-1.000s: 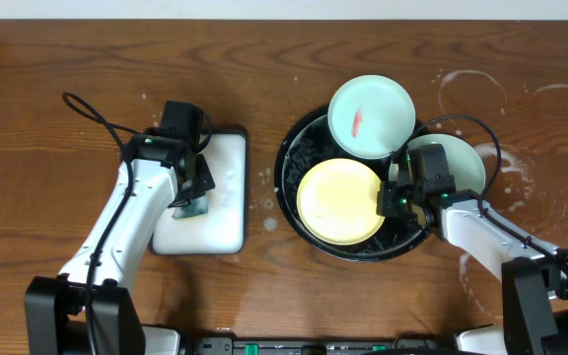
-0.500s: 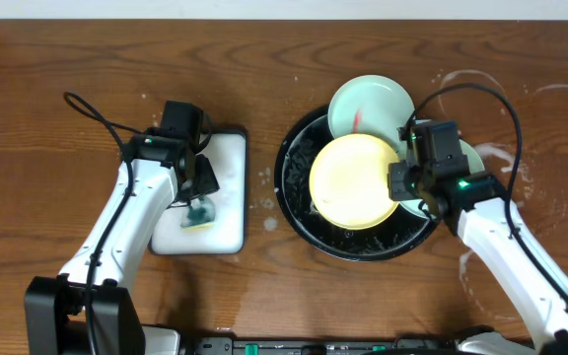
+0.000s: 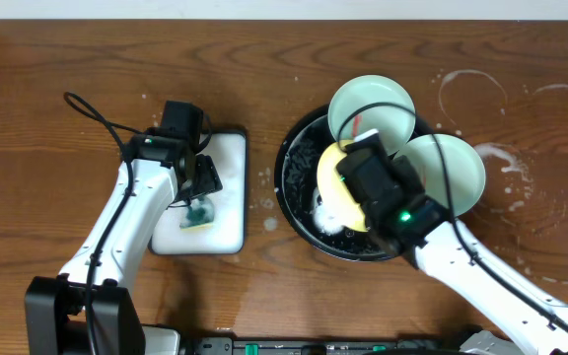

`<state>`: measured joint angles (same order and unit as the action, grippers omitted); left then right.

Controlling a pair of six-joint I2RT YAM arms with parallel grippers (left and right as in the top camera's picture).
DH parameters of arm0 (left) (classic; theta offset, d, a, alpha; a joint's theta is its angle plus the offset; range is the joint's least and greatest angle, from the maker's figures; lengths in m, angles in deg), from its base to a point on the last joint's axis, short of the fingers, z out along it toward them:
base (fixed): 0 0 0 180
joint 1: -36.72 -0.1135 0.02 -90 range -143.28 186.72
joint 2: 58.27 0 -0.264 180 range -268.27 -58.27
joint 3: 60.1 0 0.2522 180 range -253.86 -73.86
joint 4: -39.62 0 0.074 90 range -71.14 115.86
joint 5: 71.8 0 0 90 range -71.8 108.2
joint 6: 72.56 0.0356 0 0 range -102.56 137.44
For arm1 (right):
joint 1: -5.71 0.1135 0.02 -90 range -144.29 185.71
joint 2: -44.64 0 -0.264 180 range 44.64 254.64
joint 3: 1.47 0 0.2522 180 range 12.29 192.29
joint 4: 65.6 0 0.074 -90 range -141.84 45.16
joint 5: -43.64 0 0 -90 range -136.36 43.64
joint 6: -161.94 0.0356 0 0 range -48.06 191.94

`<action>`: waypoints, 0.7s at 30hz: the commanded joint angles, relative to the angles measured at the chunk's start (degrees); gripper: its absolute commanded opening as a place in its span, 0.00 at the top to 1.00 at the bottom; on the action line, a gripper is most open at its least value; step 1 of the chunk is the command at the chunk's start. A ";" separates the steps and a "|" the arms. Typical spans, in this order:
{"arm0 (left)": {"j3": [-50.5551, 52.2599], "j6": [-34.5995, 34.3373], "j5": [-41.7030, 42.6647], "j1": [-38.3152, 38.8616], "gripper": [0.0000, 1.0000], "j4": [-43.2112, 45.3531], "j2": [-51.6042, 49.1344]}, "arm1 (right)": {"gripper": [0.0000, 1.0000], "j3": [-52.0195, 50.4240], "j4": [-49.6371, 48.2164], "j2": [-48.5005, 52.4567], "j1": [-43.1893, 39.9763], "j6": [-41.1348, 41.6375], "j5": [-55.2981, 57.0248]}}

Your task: Clean dirty plates on tray and stack at the side

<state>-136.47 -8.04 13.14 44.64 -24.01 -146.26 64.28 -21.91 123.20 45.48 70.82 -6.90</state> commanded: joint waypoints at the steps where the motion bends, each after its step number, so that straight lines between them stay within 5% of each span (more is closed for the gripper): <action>1: -0.13 -0.02 -0.48 -0.13 0.19 -0.17 0.00 | 0.99 2.45 -0.59 -1.11 3.63 -7.76 9.25; 10: -0.13 -0.02 -0.48 -0.13 0.19 -0.17 0.00 | 0.99 7.37 -0.37 -2.38 7.26 -9.90 10.91; 21: -0.13 -0.02 -0.48 -0.13 0.19 -0.17 0.00 | 0.99 7.91 -0.35 -5.18 10.21 -23.37 11.80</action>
<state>-136.47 -8.04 13.14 44.64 -24.03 -146.26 70.73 -22.12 118.70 54.48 52.39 2.85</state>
